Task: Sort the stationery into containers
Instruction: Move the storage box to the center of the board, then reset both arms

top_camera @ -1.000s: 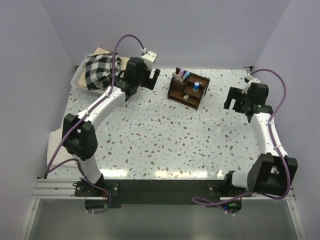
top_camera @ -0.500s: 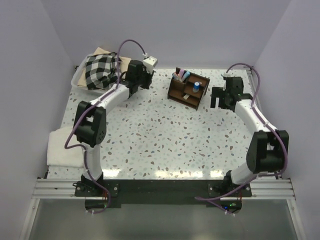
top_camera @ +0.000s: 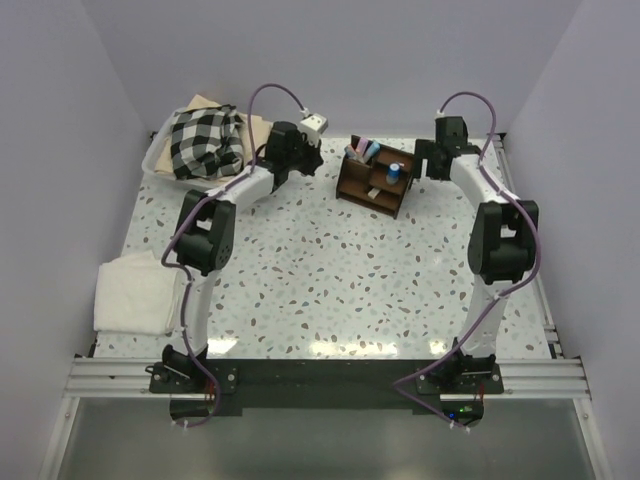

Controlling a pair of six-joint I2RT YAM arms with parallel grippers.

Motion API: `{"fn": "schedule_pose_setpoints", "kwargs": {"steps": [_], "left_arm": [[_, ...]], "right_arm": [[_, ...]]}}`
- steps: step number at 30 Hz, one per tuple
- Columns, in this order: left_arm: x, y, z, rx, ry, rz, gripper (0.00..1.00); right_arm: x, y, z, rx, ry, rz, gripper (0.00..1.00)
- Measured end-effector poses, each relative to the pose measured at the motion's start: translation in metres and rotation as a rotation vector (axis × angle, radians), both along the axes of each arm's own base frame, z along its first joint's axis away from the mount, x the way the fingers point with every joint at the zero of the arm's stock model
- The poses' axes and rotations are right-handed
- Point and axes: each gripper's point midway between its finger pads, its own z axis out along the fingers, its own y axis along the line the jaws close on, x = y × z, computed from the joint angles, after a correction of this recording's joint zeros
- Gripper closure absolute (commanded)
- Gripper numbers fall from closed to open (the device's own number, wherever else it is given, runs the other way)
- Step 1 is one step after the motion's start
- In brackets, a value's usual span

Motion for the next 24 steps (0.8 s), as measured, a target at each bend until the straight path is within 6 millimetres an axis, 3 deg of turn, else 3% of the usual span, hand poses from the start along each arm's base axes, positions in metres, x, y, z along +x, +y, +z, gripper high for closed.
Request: {"fn": "schedule_pose_setpoints", "kwargs": {"steps": [9, 14, 19, 20, 21, 22, 23, 24], "left_arm": [[-0.008, -0.020, -0.013, -0.036, 0.031, -0.057, 1.00], [-0.012, -0.029, -0.013, -0.042, 0.037, -0.059, 1.00], [-0.024, -0.009, -0.020, 0.002, 0.078, 0.013, 1.00], [-0.030, 0.002, -0.021, 0.016, 0.092, 0.042, 0.97], [-0.035, 0.010, -0.019, 0.025, 0.102, 0.064, 0.87], [-0.041, 0.024, -0.016, 0.040, 0.107, 0.101, 0.74], [-0.047, 0.035, -0.011, 0.052, 0.110, 0.123, 0.52], [-0.052, 0.044, -0.003, 0.062, 0.103, 0.140, 0.44]], "right_arm": [[0.044, -0.002, 0.003, -0.019, -0.063, -0.016, 0.01], [0.054, -0.003, -0.007, -0.026, -0.066, -0.024, 0.01], [0.051, -0.005, -0.004, -0.047, -0.063, -0.041, 0.01], [0.048, -0.005, -0.001, -0.050, -0.063, -0.042, 0.01], [0.043, -0.006, 0.001, -0.052, -0.058, -0.043, 0.01], [0.034, -0.007, 0.005, -0.052, -0.050, -0.045, 0.01], [0.027, -0.007, 0.010, -0.050, -0.049, -0.046, 0.01], [0.022, -0.007, 0.017, -0.045, -0.054, -0.050, 0.01]]}}
